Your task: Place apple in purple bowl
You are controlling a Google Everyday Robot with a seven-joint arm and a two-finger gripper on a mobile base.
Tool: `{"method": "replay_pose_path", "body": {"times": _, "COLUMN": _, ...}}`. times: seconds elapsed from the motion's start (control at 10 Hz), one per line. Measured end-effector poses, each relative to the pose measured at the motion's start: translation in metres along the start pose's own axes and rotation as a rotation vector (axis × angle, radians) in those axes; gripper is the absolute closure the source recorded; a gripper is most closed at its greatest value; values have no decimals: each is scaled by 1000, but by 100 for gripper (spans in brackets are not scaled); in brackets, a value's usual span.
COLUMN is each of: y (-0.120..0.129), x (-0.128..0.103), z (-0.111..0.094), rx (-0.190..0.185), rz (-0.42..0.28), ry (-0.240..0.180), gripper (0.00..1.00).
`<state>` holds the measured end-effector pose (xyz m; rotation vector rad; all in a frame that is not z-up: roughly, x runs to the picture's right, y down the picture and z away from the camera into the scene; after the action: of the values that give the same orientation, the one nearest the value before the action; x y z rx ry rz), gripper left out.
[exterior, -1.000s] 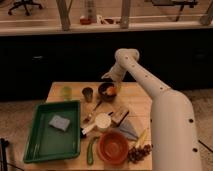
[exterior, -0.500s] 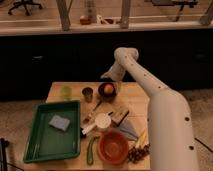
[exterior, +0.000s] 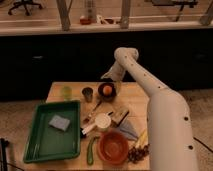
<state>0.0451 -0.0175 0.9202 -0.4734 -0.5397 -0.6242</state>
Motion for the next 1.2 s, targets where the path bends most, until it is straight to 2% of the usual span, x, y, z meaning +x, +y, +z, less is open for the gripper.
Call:
{"method": "replay_pose_path", "body": {"times": 0.2, "y": 6, "x": 4, "z": -2, "rx": 7, "rz": 5, "ry": 7, "gripper": 20}}
{"method": "replay_pose_path", "body": {"times": 1.2, "y": 5, "x": 7, "z": -5, "rx": 6, "rz": -27, "ry": 7, "gripper": 20}}
